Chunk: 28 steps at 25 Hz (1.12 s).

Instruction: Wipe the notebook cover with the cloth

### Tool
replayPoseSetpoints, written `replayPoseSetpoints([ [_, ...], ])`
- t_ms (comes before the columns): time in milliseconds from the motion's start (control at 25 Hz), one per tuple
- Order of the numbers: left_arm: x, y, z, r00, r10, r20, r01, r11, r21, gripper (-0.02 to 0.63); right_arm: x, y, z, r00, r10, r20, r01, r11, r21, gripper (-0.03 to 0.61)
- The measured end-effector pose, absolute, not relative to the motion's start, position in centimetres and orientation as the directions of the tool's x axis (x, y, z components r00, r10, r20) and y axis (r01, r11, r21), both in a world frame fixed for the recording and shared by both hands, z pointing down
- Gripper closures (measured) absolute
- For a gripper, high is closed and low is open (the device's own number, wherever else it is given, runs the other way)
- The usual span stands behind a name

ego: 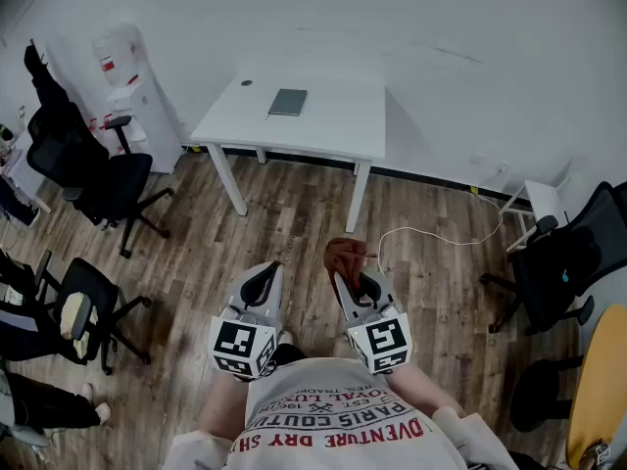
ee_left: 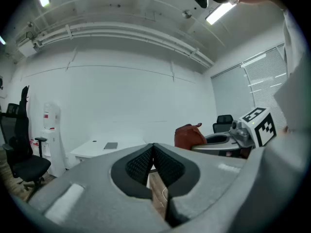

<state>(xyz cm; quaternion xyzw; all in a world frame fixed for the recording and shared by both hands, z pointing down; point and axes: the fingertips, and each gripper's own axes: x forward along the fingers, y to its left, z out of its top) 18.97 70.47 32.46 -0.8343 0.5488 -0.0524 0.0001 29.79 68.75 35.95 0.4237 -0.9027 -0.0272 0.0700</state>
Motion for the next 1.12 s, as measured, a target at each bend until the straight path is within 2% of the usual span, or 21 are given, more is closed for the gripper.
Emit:
replayPoseSetpoints([
  [760,20.6,71.3,33.8,0.384,-0.915,0.124,-0.92,-0.391,-0.03,0.604,32.3,67.9,37.5,-0.601,-0.782,0.165,-0.796,0.604,-0.034,0.502],
  [1120,18.9,69.2,34.1,0.334,-0.935,0.117,-0.934,-0.345,-0.089,0.604,32.2,65.2,40.0,-0.597,-0.769,0.227,-0.798,0.599,-0.07,0.5],
])
